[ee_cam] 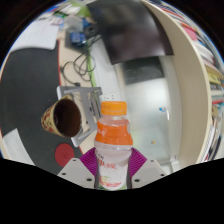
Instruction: Pour water
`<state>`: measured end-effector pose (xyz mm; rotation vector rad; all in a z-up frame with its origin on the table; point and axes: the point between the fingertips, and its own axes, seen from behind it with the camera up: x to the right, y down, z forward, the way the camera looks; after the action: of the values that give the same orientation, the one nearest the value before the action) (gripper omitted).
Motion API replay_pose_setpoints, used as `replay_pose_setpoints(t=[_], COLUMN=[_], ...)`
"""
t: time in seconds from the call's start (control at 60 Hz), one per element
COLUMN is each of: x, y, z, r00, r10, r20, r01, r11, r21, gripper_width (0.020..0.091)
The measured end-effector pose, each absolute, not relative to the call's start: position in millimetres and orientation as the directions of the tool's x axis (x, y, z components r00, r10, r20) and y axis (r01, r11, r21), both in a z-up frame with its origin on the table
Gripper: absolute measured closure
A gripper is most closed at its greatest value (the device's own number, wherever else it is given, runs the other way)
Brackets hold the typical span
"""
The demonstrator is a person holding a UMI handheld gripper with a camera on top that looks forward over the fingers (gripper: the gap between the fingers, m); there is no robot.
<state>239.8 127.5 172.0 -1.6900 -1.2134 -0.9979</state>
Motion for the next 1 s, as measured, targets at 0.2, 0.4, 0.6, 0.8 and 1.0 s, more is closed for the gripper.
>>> replay_pose_setpoints(t=[0.2, 0.4, 0.6, 0.8, 1.0], x=[236, 257, 267, 261, 265], y=[124, 135, 150, 149, 142], z=[194, 168, 125, 78, 82], r00=[0.765, 0.983, 0.999, 1.000, 1.000], r10=[0.162, 0.029, 0.001, 0.015, -0.008], r20=[0.624, 0.184, 0.051, 0.021, 0.028], r01=[0.641, 0.184, 0.049, 0.024, 0.026], r11=[-0.283, -0.313, -0.295, -0.318, -0.237], r21=[-0.713, -0.932, -0.954, -0.948, -0.971], gripper_width=[0.0736, 0.0735, 0.0736, 0.0728, 0.0722])
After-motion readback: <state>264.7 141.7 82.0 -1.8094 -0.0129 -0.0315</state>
